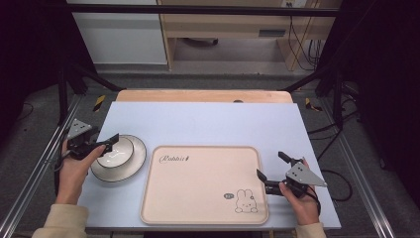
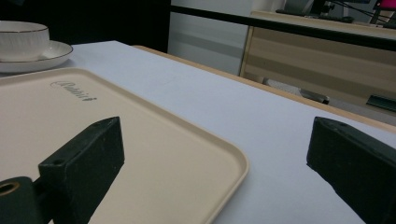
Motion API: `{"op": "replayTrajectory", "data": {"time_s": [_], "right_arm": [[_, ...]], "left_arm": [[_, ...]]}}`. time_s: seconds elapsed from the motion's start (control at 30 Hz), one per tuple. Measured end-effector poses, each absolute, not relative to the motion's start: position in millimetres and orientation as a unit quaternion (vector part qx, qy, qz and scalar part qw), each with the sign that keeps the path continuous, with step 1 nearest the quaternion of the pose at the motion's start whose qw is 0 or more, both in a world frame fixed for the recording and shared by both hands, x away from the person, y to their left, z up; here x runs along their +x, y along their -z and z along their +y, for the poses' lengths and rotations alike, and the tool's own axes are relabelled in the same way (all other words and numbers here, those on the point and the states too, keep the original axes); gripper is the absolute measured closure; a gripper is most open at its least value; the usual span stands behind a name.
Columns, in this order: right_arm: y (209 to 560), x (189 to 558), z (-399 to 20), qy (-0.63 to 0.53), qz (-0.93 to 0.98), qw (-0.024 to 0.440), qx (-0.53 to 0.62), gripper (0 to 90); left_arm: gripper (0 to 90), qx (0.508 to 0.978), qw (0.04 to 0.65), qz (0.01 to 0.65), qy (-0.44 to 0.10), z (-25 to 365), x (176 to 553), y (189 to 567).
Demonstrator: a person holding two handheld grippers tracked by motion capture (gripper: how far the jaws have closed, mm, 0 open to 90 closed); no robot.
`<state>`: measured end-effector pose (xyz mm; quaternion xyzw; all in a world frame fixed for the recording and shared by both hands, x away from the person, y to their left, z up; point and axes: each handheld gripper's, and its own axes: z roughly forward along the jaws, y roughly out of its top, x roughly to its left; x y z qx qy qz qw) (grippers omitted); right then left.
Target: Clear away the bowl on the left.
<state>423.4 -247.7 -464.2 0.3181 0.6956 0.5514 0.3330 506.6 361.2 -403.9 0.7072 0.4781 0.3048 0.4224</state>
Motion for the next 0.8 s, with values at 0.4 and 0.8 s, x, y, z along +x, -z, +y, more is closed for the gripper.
{"op": "replayTrajectory", "data": {"time_s": [0.4, 0.8], "right_arm": [[465.2, 423.8, -246.2, -0.545, 0.702, 0.332, 0.316, 4.6], [465.7, 424.0, -245.8, -0.544, 0.704, 0.329, 0.315, 4.7]], "left_arm": [[37.2, 0.709, 0.372, 0.539, -0.261, 381.8, 507.3, 412.6], [53.8, 0.733, 0.329, 0.554, -0.219, 379.7, 510.0, 420.9]]}}
